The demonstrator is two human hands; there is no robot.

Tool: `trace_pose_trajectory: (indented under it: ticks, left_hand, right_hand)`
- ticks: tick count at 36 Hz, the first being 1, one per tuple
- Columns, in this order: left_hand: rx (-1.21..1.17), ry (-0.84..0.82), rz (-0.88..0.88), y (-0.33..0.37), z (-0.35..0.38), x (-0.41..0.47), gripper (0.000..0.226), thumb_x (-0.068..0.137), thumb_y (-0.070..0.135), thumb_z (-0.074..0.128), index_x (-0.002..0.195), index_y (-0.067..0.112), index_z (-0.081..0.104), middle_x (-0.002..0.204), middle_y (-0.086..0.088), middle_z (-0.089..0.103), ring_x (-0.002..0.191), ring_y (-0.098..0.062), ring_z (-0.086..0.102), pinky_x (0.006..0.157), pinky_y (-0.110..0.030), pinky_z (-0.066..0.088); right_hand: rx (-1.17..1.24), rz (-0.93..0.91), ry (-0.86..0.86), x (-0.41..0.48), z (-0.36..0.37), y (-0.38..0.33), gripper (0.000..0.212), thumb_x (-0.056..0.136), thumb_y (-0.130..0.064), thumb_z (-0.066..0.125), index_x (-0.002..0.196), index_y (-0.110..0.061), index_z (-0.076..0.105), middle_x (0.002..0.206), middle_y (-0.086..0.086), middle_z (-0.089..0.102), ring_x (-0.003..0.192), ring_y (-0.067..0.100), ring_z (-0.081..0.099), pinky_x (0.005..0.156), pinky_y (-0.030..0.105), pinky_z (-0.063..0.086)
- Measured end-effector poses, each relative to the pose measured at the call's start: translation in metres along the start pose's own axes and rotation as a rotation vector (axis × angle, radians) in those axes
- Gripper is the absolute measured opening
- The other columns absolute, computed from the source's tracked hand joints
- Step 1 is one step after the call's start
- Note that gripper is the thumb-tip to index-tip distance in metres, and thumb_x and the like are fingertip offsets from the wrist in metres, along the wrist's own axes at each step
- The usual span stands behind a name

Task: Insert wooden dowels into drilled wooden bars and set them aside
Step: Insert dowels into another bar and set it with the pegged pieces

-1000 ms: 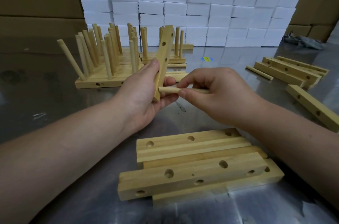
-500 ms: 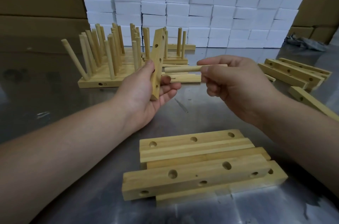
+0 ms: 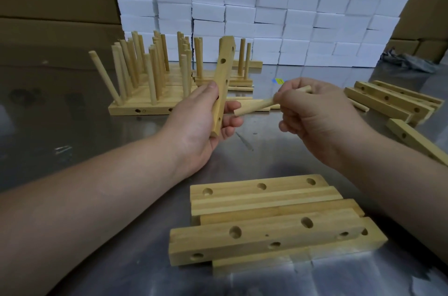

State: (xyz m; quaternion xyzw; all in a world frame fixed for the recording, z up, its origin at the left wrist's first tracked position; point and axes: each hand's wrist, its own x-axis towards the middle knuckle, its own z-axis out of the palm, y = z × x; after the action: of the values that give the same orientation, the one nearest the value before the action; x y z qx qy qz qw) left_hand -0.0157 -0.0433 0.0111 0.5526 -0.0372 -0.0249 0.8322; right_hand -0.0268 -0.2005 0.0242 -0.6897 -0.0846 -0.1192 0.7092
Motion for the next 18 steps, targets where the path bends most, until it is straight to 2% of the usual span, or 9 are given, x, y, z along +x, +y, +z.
trace_pose_trajectory:
  ticks: [4,7,9,11,14,15,18]
  left_hand:
    - [0.012,-0.056,0.013,-0.003,0.005,-0.003,0.021,0.100,0.026,0.037,0.096,0.018,0.057,0.059,-0.002,0.065,0.048,-0.012,0.061,0.046,-0.018,0.049]
    - [0.003,-0.120,-0.019,-0.005,0.008,-0.005,0.027,0.100,0.025,0.037,0.111,0.015,0.059,0.067,-0.006,0.064,0.050,-0.015,0.061,0.047,-0.019,0.048]
    - [0.008,-0.137,-0.034,-0.005,0.009,-0.005,0.030,0.100,0.026,0.035,0.117,0.014,0.057,0.062,-0.004,0.065,0.049,-0.014,0.060,0.046,-0.019,0.048]
    - [0.013,-0.107,-0.034,-0.003,0.009,-0.006,0.028,0.100,0.028,0.033,0.112,0.016,0.056,0.058,-0.002,0.064,0.047,-0.013,0.059,0.045,-0.018,0.048]
    - [0.060,-0.022,0.000,-0.001,0.007,-0.005,0.026,0.100,0.033,0.031,0.095,0.023,0.054,0.052,0.002,0.061,0.043,-0.010,0.055,0.043,-0.018,0.044]
    - [0.079,0.004,0.006,0.000,0.006,-0.004,0.026,0.100,0.035,0.031,0.094,0.024,0.054,0.053,0.002,0.059,0.041,-0.009,0.051,0.041,-0.017,0.040]
    - [0.071,0.043,-0.015,0.002,0.006,-0.004,0.027,0.100,0.037,0.032,0.095,0.023,0.054,0.059,0.000,0.052,0.039,-0.009,0.040,0.038,-0.016,0.027]
  right_hand:
    - [0.124,0.016,-0.054,-0.006,0.006,-0.005,0.017,0.082,0.005,0.059,0.075,-0.011,0.059,0.044,-0.007,0.046,0.036,0.007,0.036,0.051,0.018,0.048]
    - [0.240,0.003,-0.193,-0.012,0.010,-0.007,0.013,0.082,0.005,0.056,0.080,-0.008,0.058,0.048,-0.009,0.057,0.039,0.003,0.049,0.063,0.018,0.055]
    - [0.287,-0.021,-0.250,-0.014,0.011,-0.008,0.008,0.079,-0.003,0.057,0.085,-0.007,0.059,0.051,-0.009,0.061,0.047,0.002,0.057,0.077,0.022,0.056]
    - [0.277,-0.062,-0.209,-0.011,0.009,-0.008,0.008,0.080,-0.013,0.057,0.086,-0.013,0.062,0.059,-0.010,0.062,0.057,0.003,0.059,0.084,0.026,0.054]
    - [0.140,-0.176,-0.087,-0.007,0.002,-0.010,0.020,0.096,-0.016,0.045,0.083,-0.022,0.059,0.070,-0.007,0.063,0.078,0.016,0.064,0.081,0.029,0.053]
    - [0.035,-0.237,-0.082,-0.007,0.000,-0.011,0.022,0.098,-0.016,0.042,0.084,-0.025,0.056,0.070,-0.006,0.065,0.078,0.017,0.065,0.076,0.027,0.054]
    - [-0.293,-0.353,-0.162,-0.015,0.000,-0.015,0.023,0.097,-0.018,0.045,0.090,-0.035,0.059,0.053,-0.010,0.058,0.052,0.002,0.057,0.053,0.013,0.046]
